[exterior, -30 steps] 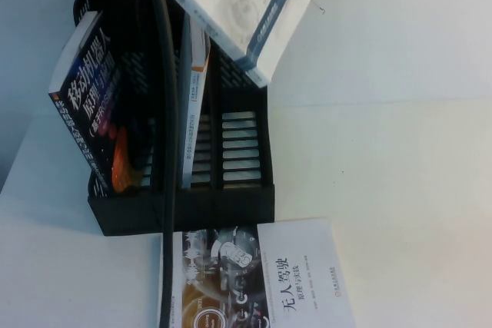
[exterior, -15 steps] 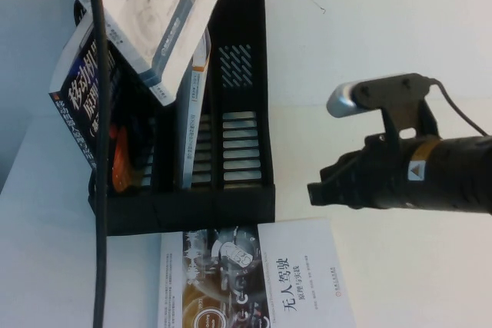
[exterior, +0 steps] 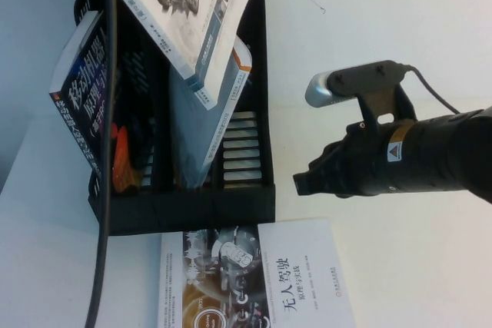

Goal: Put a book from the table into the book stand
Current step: Place the book on the book shelf

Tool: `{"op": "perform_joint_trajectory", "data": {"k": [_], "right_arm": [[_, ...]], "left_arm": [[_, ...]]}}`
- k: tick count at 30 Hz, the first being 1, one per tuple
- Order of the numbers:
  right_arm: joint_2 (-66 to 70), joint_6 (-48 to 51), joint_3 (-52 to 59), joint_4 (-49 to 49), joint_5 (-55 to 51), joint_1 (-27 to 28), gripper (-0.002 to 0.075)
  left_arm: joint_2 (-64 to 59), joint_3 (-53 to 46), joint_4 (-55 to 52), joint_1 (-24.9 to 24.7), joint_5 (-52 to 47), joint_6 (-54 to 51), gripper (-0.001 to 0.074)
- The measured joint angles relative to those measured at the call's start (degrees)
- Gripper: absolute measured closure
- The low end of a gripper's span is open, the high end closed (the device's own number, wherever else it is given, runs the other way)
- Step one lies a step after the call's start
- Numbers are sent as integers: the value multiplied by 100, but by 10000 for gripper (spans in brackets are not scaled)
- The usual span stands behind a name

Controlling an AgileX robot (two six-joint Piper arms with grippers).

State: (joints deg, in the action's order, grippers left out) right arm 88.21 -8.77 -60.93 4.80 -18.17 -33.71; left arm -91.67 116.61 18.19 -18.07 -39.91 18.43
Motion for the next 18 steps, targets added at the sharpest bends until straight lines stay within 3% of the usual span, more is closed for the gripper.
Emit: {"op": "perform_joint_trajectory", "data": {"k": [6,14,18], "right_arm": [[3,42,0,91,337,0,718],[336,42,-43,162,2062,0,718],[706,42,-352,167,2278,-12,718]], "left_arm": [[-35,257,9,0,-121,49,617],[-88,1159,-412,0,-479,89,617],[-88,1557,-717,0,-611,210,617]]}}
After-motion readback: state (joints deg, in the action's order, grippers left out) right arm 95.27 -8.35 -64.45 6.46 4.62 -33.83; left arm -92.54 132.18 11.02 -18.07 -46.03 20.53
